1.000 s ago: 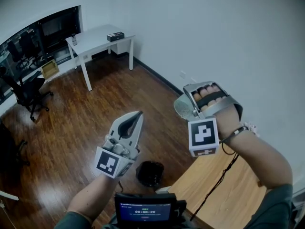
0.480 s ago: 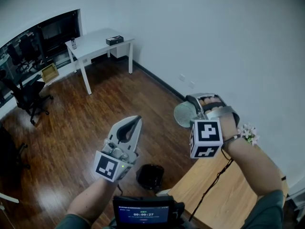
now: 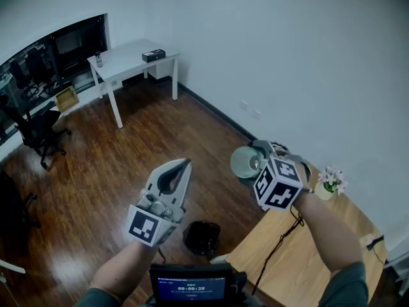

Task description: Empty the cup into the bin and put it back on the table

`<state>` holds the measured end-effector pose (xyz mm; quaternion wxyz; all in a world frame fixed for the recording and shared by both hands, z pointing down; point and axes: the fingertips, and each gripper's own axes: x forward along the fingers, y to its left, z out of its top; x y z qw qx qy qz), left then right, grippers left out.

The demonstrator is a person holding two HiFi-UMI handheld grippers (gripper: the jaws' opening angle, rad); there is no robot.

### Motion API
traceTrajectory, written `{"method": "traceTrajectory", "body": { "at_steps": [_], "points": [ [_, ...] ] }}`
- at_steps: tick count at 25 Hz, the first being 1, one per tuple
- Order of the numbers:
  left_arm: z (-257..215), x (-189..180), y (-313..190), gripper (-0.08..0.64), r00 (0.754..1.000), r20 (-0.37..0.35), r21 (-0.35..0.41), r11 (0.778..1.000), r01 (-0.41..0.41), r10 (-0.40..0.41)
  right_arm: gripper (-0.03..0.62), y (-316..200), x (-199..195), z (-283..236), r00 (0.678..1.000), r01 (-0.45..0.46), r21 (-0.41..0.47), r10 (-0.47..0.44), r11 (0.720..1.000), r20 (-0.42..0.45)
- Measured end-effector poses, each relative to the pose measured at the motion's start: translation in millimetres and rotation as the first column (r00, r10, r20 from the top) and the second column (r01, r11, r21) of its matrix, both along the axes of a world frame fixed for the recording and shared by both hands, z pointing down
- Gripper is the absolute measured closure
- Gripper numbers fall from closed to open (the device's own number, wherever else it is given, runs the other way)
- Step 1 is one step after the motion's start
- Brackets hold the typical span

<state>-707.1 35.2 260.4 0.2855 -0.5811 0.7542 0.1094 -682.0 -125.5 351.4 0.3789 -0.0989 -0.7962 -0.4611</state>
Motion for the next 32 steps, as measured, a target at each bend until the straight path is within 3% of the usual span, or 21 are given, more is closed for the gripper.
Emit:
{"method": "traceTrajectory", "body": {
  "at_steps": [3,6,14,17,21,26,32],
  "points": [
    [6.7,-0.7,3.5,0.56,1.0,0.0,-0.011,1.0,-0.003,0.003,0.207,1.9,-0.7,13.0,0.999,-0.027,-0.115,0.03,0.993,0.021],
    [13.7,-1.3,3.1,0.56,1.0,-0.017,-0.024,1.0,-0.005,0.005,0.206,6.1,1.0,23.0,0.996,-0.056,-0.278,0.074,0.959,0.052],
    [18.8,-1.3,7.2,0.56,0.999,-0.036,-0.025,1.0,-0.017,0.017,0.206,31.9,9.6,25.4,0.981,-0.057,-0.592,0.156,0.804,0.117],
    [28.1,-0.8,8.6,0.56,0.997,-0.071,-0.038,0.998,-0.045,0.042,0.206,37.9,12.6,24.1,0.97,-0.056,-0.651,0.196,0.757,0.146],
    [31.8,2.4,8.4,0.56,0.997,-0.046,-0.043,0.997,-0.056,0.054,0.206,47.2,17.6,25.0,0.962,-0.061,-0.696,0.229,0.716,0.152],
    [40.7,-1.8,9.0,0.56,0.989,-0.115,-0.039,0.995,-0.094,0.089,0.206,52.0,26.5,19.4,0.941,-0.064,-0.771,0.295,0.634,0.165],
    [53.8,-3.7,5.2,0.56,0.979,-0.158,-0.045,0.99,-0.137,0.128,0.206,57.4,45.5,15.4,0.915,-0.088,-0.806,0.368,0.586,0.167]
  ]
}}
